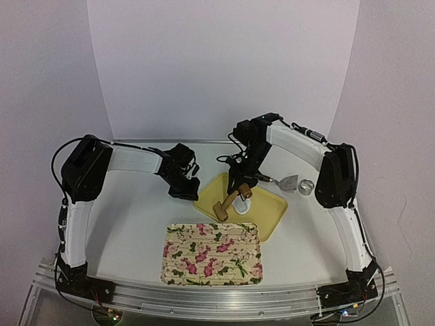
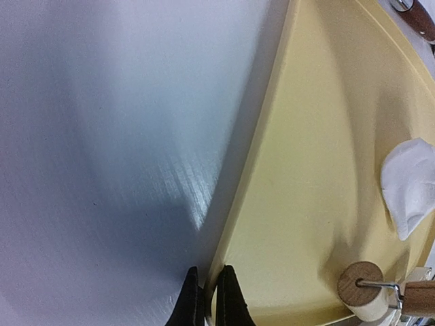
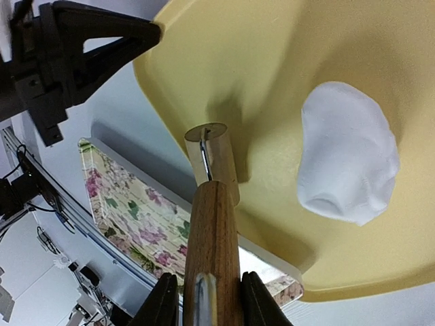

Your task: Roll out the dumpling wrappers from the dough

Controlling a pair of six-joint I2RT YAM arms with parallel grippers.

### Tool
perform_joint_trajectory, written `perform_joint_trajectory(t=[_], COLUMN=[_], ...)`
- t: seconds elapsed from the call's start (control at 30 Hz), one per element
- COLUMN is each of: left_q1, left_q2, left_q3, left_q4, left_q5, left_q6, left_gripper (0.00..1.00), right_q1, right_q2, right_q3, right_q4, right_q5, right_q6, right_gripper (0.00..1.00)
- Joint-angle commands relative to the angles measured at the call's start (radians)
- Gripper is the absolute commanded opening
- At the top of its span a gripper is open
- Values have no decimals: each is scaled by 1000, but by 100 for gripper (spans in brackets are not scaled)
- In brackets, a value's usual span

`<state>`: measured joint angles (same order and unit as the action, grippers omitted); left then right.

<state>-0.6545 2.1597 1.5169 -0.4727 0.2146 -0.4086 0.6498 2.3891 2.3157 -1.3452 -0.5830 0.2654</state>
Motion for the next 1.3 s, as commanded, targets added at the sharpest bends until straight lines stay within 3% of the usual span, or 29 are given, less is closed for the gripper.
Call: perform_joint_trajectory(t=[0.0,0.3,0.47,0.73,1.27], left_q1=[6,43,50,50,47], left_q2=[58,74,58,31,46], left_q3=[2,35,20,-3,20], left_q4=[3,23,78,90,84], left_q5=[-113,-164,-103,-69,-4], left_q6=[-7,39,142,211,275], left_gripper=[0,0,0,0,0], right_q1=[16,-6,-17,-20,-21], right_q2=[-189,-344,-280,-157,-74], right_q3=[32,10,23,64,49], right_q4=[-104,-202,-315,-316,-315], right_q5=[16,178,374,489,542], right_q6=[93,119,58,8,-49], right_gripper=[0,0,0,0,0])
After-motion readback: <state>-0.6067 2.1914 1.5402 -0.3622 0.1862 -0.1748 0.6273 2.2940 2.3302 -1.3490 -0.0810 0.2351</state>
